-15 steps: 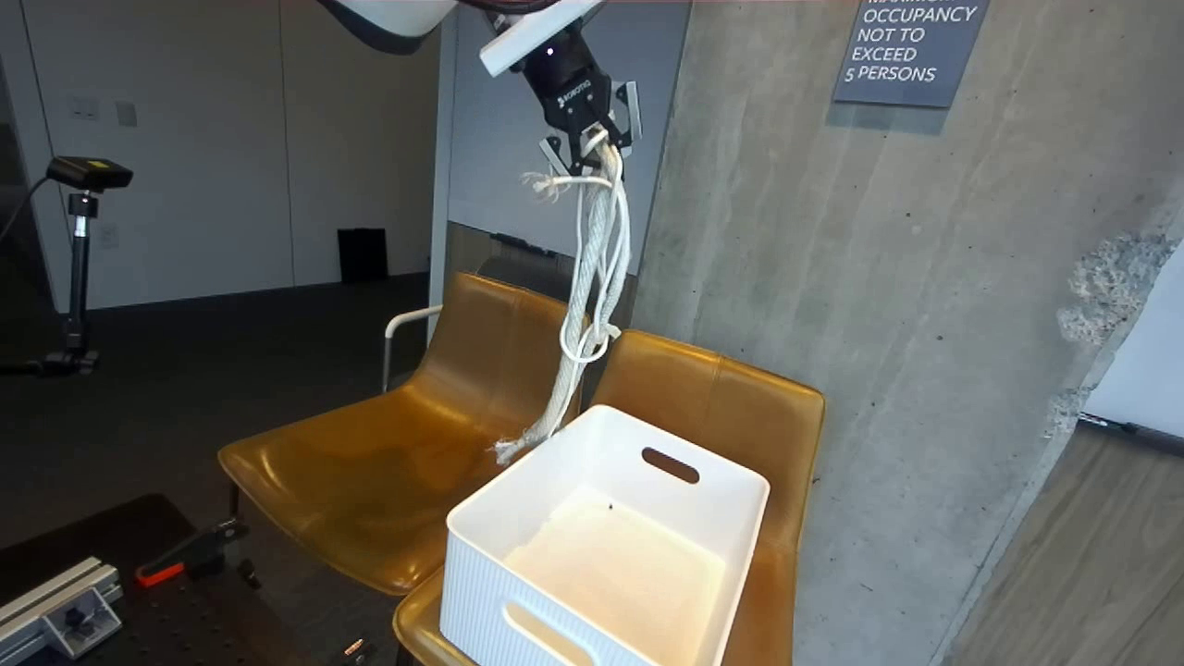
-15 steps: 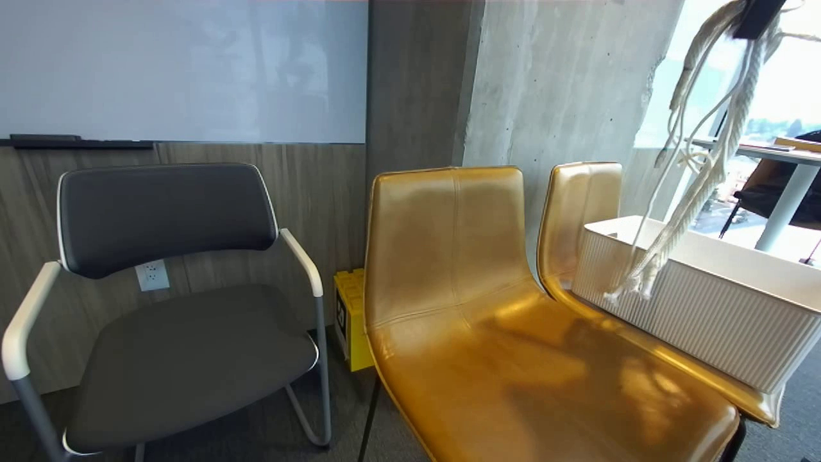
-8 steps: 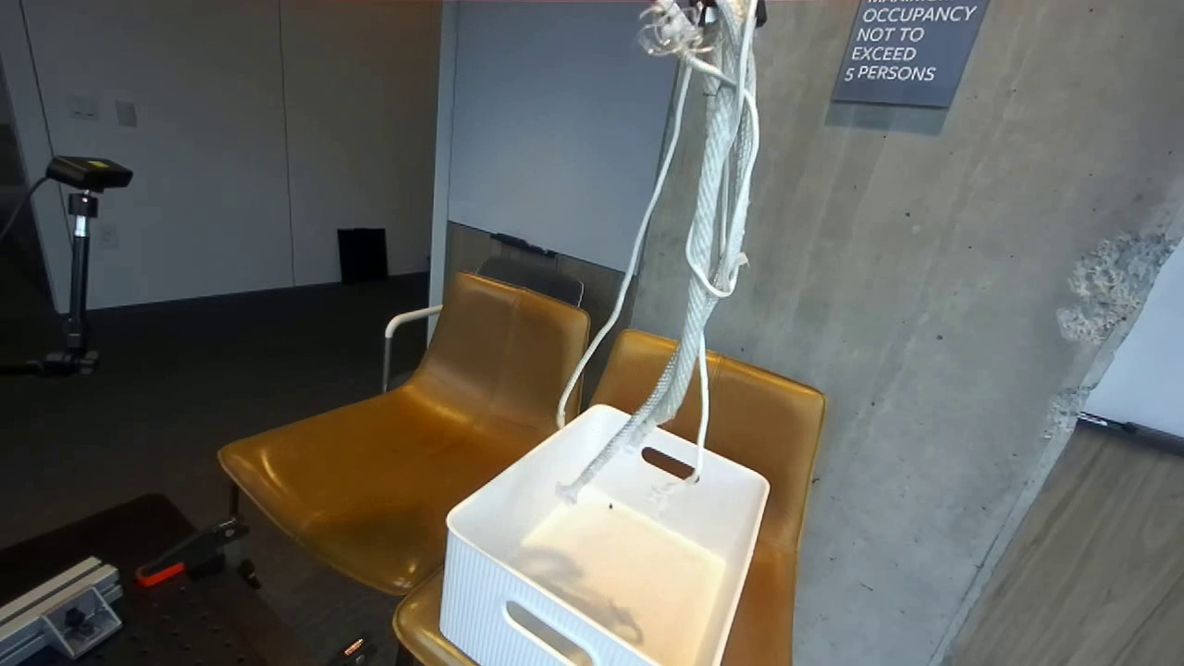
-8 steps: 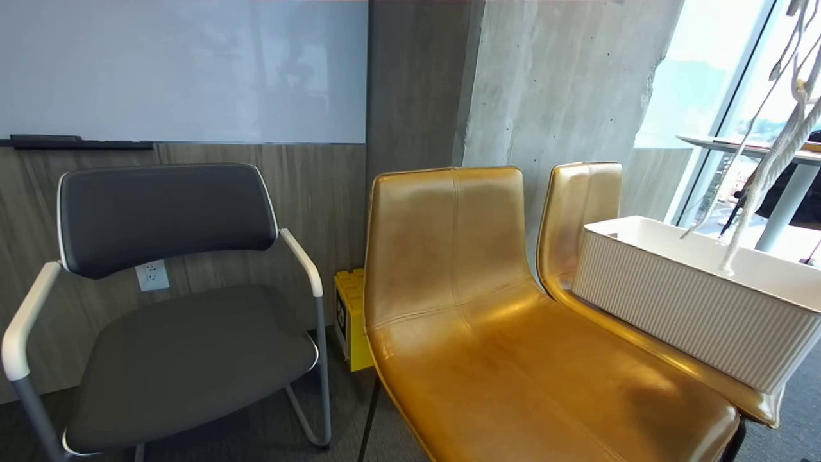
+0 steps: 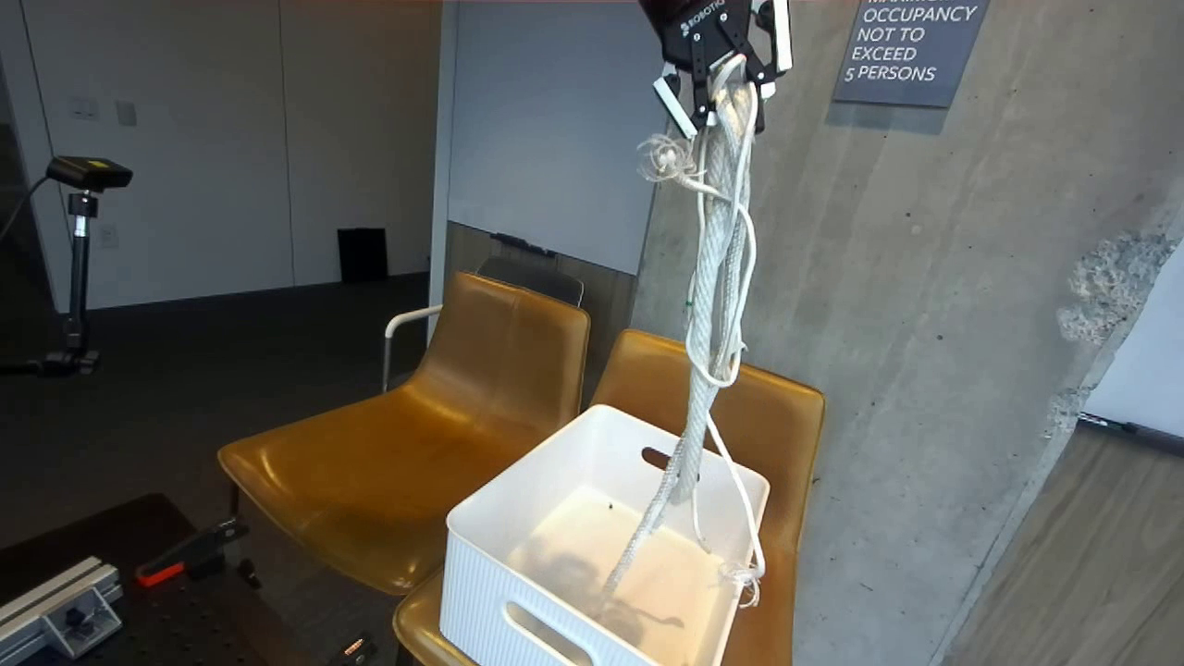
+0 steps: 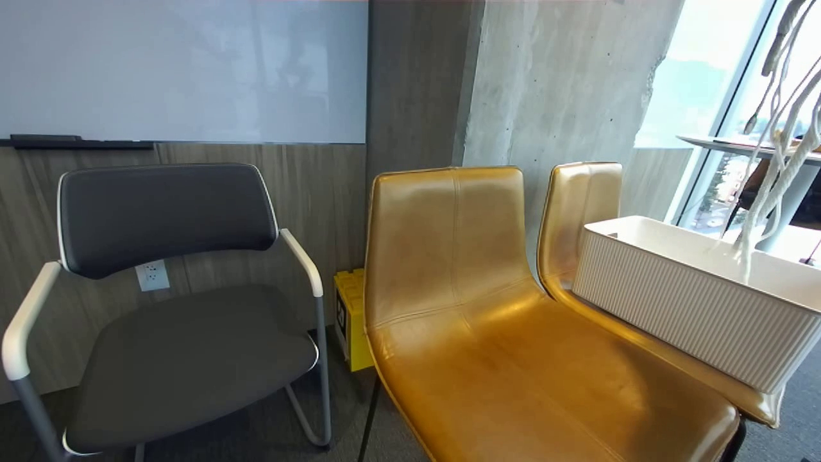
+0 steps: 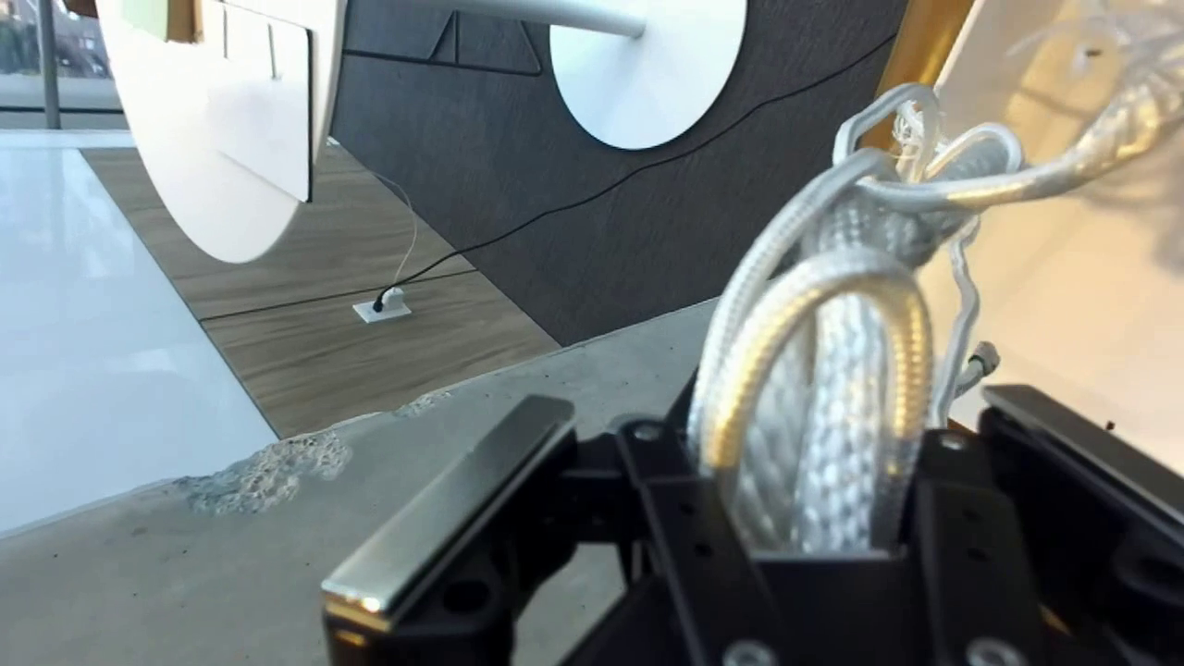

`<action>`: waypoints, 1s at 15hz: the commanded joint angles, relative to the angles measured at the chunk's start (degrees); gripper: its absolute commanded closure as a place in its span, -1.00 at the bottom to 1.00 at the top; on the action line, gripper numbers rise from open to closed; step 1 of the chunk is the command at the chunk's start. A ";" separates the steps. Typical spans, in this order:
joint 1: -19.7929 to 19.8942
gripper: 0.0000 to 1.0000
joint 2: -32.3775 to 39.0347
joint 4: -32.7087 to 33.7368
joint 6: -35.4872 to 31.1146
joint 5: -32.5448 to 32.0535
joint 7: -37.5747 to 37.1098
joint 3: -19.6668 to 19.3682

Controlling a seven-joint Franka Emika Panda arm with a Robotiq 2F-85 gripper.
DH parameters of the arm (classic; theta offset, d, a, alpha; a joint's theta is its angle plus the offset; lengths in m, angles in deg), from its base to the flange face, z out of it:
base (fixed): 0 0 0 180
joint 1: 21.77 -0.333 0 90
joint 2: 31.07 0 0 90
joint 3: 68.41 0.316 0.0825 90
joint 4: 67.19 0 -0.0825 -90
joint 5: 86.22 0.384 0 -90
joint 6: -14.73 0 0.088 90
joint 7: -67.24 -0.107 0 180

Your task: Put the white rope in the white basket, remove the white rope from the basket and put back on the chair

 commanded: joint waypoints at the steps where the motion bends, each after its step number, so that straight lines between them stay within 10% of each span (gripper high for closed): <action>1: 1.18 1.00 -0.88 -6.03 -3.04 1.33 -1.21 -0.55; 15: -0.18 1.00 -0.09 -24.00 -12.55 4.71 -8.11 0.83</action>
